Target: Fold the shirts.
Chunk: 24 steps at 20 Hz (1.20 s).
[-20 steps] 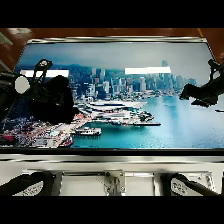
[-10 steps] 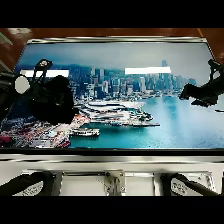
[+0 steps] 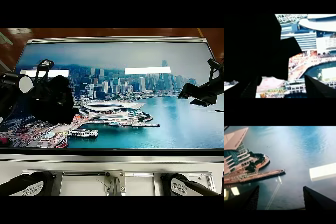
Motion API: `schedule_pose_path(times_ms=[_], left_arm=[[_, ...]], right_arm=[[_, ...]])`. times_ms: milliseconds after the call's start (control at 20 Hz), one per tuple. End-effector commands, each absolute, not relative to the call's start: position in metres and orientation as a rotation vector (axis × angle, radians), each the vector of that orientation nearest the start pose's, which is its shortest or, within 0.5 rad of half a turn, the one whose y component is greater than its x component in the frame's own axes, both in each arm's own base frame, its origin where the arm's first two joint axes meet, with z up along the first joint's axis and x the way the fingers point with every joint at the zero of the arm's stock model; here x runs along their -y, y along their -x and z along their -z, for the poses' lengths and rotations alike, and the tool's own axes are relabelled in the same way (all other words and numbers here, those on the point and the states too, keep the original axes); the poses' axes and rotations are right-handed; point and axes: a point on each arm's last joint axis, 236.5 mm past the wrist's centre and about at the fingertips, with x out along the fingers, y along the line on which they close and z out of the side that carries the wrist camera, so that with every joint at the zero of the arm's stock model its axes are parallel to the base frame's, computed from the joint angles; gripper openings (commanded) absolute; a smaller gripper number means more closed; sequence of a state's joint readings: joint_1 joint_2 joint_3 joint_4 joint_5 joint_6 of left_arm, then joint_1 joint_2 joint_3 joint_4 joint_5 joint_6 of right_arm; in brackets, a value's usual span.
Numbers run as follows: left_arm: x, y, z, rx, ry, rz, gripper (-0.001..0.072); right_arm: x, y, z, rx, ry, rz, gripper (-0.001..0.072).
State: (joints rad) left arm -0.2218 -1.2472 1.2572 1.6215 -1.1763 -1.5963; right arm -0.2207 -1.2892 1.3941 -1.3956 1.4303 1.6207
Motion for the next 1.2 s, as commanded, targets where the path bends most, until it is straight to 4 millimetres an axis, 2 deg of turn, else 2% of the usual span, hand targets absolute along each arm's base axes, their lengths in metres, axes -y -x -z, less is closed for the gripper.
schedule_pose_path(times_ms=[0,100,200,350,500,550,600,650,700,750,850,900,1000,1050,1150], left_arm=[[0.042,-0.424,-0.040,-1.134,-0.120,0.035,0.0664],[0.007,-0.438,-0.014,-1.229,-0.073,-0.046,0.0679],[-0.016,-0.452,0.016,-1.315,0.008,-0.099,0.0679],[-0.024,-0.471,0.058,-1.372,0.098,-0.133,0.0679],[-0.022,-0.478,0.091,-1.419,0.104,-0.131,0.0675],[-0.023,-0.479,0.097,-1.428,0.104,-0.132,0.0634],[-0.024,-0.480,0.100,-1.433,0.106,-0.134,0.0451],[-0.024,-0.479,0.100,-1.440,0.103,-0.133,0.0158],[-0.024,-0.476,0.095,-1.453,0.076,-0.109,0.0038],[-0.023,-0.473,0.088,-1.468,0.047,-0.084,0.0040],[-0.017,-0.474,0.054,-1.439,-0.015,-0.027,0.0039],[-0.010,-0.476,0.030,-1.396,-0.048,0.004,0.0038],[0.016,-0.478,-0.031,-1.259,-0.116,0.071,0.0038],[0.033,-0.474,-0.063,-1.191,-0.137,0.109,0.0039],[0.086,-0.454,-0.128,-1.051,-0.102,0.243,0.0039]], right_arm=[[0.042,-0.375,-0.073,-1.292,-0.317,0.083,0.0676],[0.043,-0.378,-0.074,-1.279,-0.309,0.079,0.0676],[0.044,-0.381,-0.075,-1.265,-0.307,0.081,0.0675],[0.045,-0.384,-0.076,-1.251,-0.306,0.084,0.0675],[0.045,-0.384,-0.076,-1.251,-0.306,0.084,0.0675],[0.045,-0.384,-0.076,-1.251,-0.306,0.084,0.0675],[0.045,-0.384,-0.076,-1.251,-0.306,0.084,0.0675],[0.045,-0.384,-0.076,-1.251,-0.306,0.084,0.0675],[0.045,-0.384,-0.076,-1.251,-0.306,0.084,0.0675],[0.045,-0.384,-0.076,-1.252,-0.306,0.084,0.0674],[0.046,-0.386,-0.076,-1.244,-0.299,0.082,0.0674],[0.047,-0.390,-0.078,-1.224,-0.273,0.065,0.0674],[0.047,-0.390,-0.081,-1.220,-0.230,0.036,0.0673],[0.046,-0.388,-0.086,-1.218,-0.216,0.026,0.0673],[0.046,-0.384,-0.107,-1.173,-0.182,0.013,0.0673]])
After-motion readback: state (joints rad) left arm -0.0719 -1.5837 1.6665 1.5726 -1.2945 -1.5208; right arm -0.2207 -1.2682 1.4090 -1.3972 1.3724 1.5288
